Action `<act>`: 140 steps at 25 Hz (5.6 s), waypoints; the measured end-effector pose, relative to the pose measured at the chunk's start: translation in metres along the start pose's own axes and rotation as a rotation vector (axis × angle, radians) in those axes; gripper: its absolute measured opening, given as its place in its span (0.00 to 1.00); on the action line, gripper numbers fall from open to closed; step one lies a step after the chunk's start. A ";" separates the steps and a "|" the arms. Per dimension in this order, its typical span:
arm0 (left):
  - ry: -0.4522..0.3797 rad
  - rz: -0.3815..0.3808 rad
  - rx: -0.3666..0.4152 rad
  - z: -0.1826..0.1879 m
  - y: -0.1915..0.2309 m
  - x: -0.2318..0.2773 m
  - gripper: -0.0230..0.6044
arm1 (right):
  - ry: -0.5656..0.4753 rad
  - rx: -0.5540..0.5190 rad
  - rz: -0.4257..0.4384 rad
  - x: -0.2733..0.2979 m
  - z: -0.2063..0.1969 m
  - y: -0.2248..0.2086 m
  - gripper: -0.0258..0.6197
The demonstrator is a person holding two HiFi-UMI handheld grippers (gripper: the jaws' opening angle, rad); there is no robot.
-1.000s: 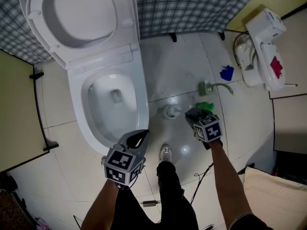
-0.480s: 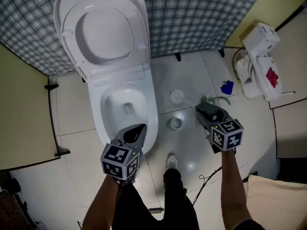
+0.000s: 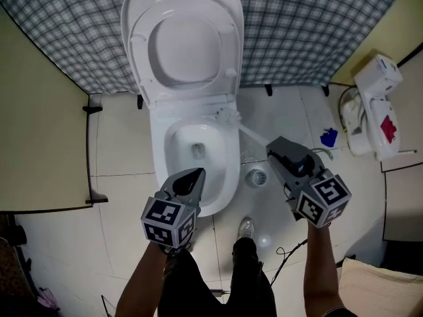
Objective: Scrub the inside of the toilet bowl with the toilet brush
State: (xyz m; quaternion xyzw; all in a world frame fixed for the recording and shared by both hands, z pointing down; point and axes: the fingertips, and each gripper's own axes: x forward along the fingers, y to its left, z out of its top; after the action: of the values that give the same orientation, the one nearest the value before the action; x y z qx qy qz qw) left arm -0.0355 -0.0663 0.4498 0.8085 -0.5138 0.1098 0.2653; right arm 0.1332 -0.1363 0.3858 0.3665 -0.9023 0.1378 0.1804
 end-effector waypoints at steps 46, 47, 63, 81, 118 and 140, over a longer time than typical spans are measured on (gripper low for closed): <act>0.108 0.142 -0.143 -0.093 0.129 0.001 0.05 | 0.256 0.108 0.088 0.225 -0.164 0.093 0.41; 0.114 0.146 -0.140 -0.095 0.128 0.002 0.05 | 0.262 0.111 0.085 0.223 -0.168 0.090 0.41; 0.120 0.157 -0.165 -0.107 0.121 0.001 0.05 | 0.273 0.096 0.185 0.204 -0.160 0.117 0.41; 0.127 0.149 -0.174 -0.117 0.111 0.006 0.05 | 0.375 0.088 0.131 0.186 -0.201 0.099 0.41; 0.106 0.034 -0.223 -0.110 0.075 0.017 0.05 | 0.613 -0.224 -0.086 0.130 -0.188 0.079 0.32; 0.099 0.063 -0.235 -0.108 0.089 0.013 0.05 | 0.657 -0.249 -0.114 0.143 -0.179 0.049 0.32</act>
State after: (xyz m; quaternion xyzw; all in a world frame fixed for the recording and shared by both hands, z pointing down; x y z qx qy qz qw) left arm -0.0983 -0.0476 0.5738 0.7488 -0.5345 0.0968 0.3798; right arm 0.0436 -0.1214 0.6016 0.3275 -0.7840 0.1270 0.5118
